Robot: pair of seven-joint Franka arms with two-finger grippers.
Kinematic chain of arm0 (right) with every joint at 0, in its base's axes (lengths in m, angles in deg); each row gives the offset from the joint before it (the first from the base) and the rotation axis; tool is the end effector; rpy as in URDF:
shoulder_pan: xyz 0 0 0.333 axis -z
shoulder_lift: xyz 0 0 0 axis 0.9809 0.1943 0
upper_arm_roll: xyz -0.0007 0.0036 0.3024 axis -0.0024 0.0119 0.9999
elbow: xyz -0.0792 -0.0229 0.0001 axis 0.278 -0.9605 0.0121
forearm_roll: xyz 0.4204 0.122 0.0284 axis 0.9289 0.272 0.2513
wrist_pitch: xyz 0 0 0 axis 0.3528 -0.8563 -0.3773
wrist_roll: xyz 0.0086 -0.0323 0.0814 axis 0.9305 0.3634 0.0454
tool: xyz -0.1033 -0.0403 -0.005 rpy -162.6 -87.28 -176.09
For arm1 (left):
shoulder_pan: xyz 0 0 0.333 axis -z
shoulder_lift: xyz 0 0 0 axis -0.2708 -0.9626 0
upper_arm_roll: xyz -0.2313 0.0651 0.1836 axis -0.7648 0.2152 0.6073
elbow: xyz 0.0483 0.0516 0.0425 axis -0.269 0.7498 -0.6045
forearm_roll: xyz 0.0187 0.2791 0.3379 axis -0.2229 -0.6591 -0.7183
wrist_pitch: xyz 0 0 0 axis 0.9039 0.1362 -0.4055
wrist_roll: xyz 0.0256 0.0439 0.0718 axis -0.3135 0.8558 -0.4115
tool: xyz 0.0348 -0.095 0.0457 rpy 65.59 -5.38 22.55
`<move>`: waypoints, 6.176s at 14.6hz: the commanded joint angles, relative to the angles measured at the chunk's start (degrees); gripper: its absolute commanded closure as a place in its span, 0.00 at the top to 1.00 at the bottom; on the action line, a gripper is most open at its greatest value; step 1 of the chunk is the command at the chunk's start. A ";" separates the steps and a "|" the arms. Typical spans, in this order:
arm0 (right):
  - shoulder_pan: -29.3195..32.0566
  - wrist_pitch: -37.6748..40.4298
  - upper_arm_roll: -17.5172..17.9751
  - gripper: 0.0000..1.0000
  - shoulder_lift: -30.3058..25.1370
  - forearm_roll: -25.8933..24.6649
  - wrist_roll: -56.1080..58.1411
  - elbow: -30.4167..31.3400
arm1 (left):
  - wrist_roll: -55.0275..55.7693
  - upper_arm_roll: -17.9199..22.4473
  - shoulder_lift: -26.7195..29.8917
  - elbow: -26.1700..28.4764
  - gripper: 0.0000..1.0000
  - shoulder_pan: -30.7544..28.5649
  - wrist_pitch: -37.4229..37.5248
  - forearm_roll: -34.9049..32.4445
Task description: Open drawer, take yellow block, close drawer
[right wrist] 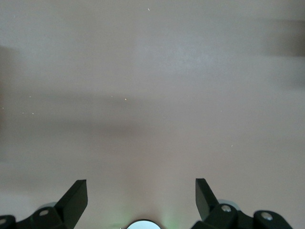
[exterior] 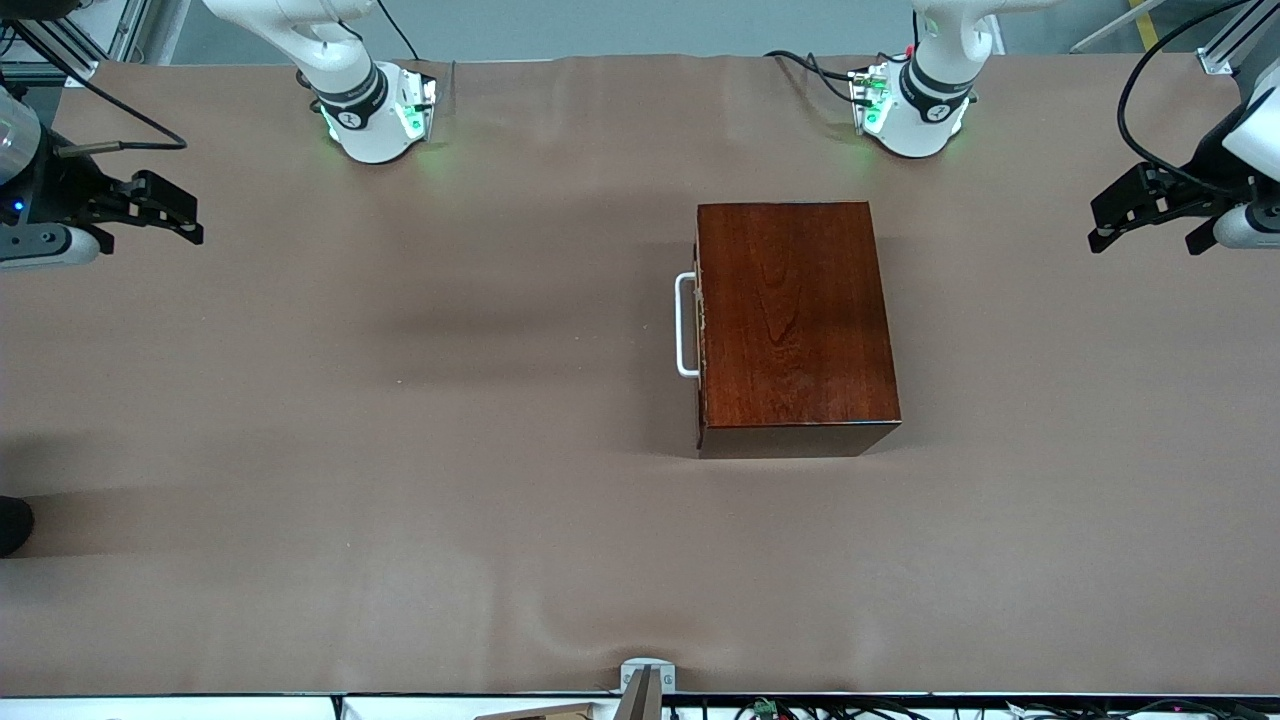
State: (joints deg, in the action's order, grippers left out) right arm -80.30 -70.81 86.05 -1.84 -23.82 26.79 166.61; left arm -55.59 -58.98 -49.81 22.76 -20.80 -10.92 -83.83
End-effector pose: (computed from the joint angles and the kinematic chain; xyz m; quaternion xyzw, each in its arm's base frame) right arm 0.5754 0.0249 0.6130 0.9976 0.0546 -0.0431 0.0013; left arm 0.5844 -0.0473 0.6463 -0.9993 0.0198 -0.0307 0.0005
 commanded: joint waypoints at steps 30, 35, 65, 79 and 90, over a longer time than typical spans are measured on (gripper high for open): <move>1.69 -0.71 0.42 1.00 0.34 -0.36 -0.71 -1.48 | 37.87 -5.78 -32.58 -17.60 1.00 34.24 -8.96 -17.16; 1.33 -0.80 0.51 1.00 0.34 -0.28 -0.79 -1.48 | 43.33 10.02 -40.41 -21.39 1.00 52.68 -13.44 -17.16; 1.33 -2.03 0.60 1.00 1.13 0.95 -0.71 -2.36 | 61.09 14.54 -51.14 -21.30 1.00 62.21 -23.90 -16.81; 1.07 -2.21 0.60 1.00 1.22 0.87 -0.71 -2.54 | 73.12 11.90 -52.46 -21.48 1.00 62.39 -37.70 -16.54; 1.42 -2.21 0.68 1.00 2.97 0.51 -0.88 -4.47 | 76.31 12.34 -49.83 -21.22 1.00 62.56 -34.05 -16.89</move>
State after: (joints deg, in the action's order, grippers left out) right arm -79.31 -73.60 86.54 -0.14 -23.57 26.76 164.69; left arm 19.73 -46.40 -99.65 4.14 41.47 -48.96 -99.65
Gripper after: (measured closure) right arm 0.000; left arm 0.000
